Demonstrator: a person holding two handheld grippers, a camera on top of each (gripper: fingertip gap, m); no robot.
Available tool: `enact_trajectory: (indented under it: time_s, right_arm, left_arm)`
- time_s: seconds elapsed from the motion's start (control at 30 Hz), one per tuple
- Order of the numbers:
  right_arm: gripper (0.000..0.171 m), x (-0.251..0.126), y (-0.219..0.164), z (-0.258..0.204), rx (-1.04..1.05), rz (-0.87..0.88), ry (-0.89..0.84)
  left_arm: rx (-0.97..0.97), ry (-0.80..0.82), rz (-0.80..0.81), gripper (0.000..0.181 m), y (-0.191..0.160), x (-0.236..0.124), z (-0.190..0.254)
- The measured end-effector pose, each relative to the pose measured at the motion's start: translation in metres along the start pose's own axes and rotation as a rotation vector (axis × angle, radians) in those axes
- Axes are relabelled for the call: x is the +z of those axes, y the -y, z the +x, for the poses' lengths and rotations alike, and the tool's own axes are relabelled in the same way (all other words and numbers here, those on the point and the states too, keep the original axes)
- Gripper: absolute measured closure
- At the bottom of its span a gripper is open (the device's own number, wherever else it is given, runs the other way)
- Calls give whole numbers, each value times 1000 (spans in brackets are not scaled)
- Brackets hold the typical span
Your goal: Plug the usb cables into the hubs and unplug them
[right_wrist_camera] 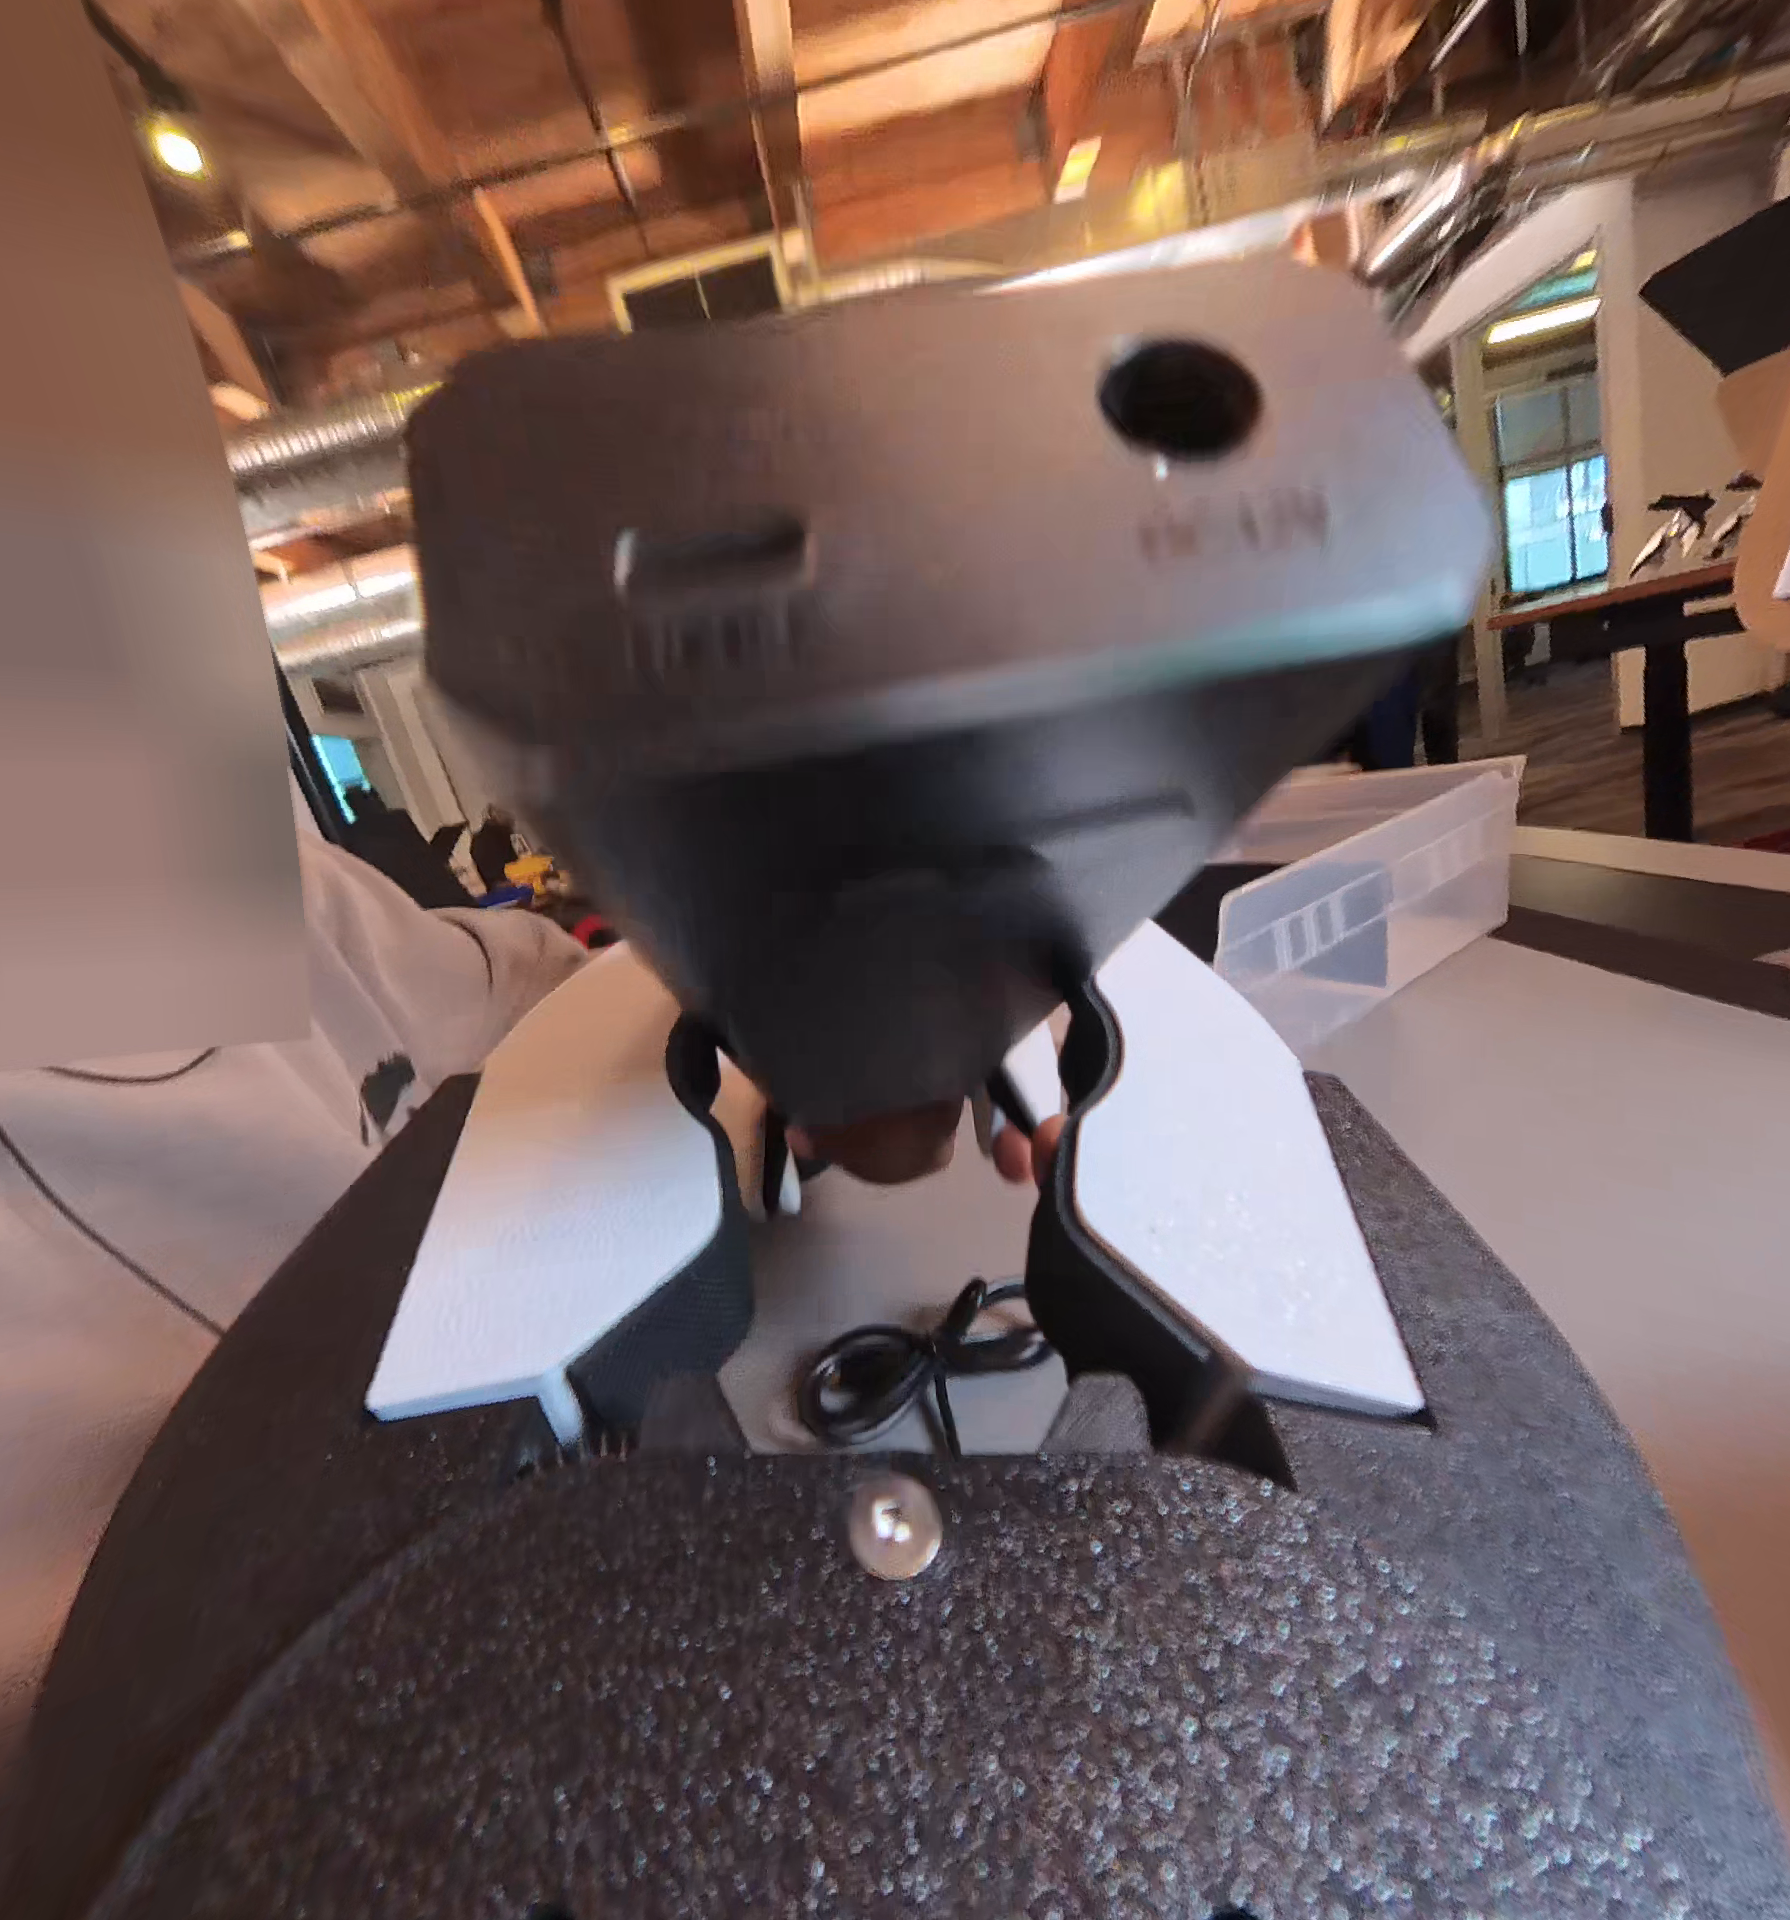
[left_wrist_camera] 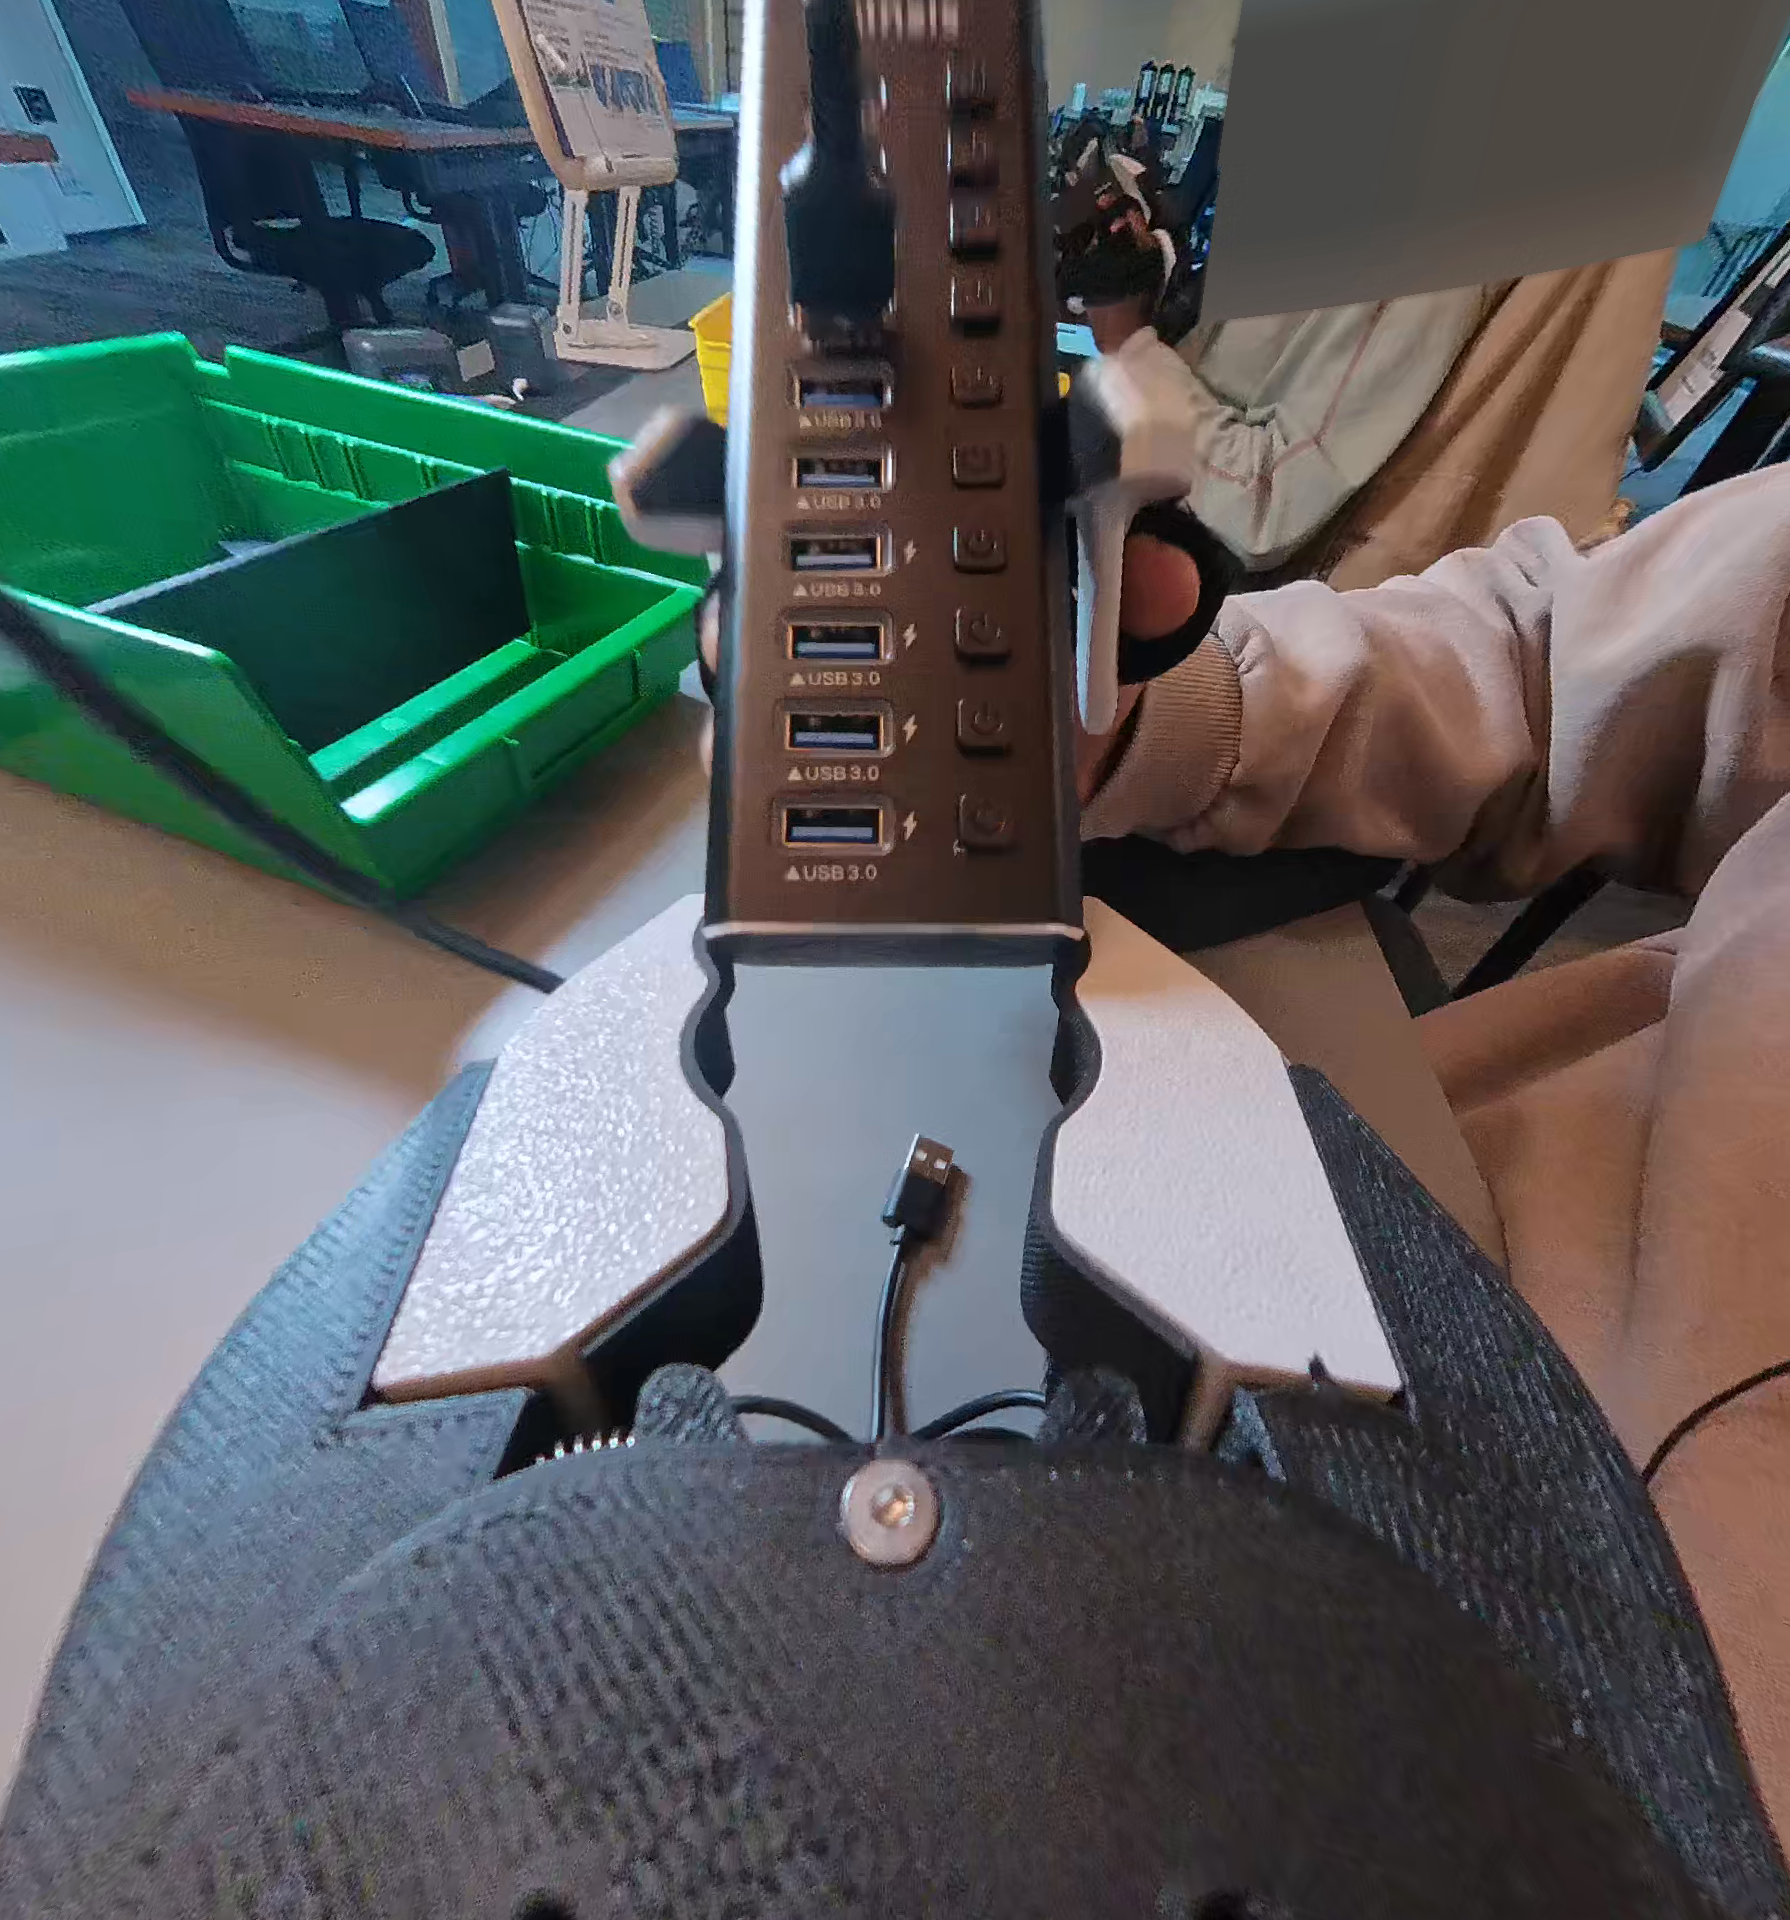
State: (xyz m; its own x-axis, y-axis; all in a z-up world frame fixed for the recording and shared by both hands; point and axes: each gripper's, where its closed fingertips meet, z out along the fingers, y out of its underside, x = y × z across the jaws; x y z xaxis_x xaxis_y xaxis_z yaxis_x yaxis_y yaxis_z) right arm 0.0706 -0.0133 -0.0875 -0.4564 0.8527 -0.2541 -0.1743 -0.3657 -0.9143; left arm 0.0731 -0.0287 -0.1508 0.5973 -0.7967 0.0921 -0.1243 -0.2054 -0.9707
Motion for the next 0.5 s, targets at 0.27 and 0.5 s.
enact_trajectory:
  time_s: [0.27,0.5]
  right_arm:
    - [96,6,-9,-4,31,-20,30]
    - [92,10,-15,-4,-15,-57,-23]
  left_arm:
    - [-5,-23,-7,121,-9,-11,3]
    - [21,-13,-75,121,-23,-7,6]
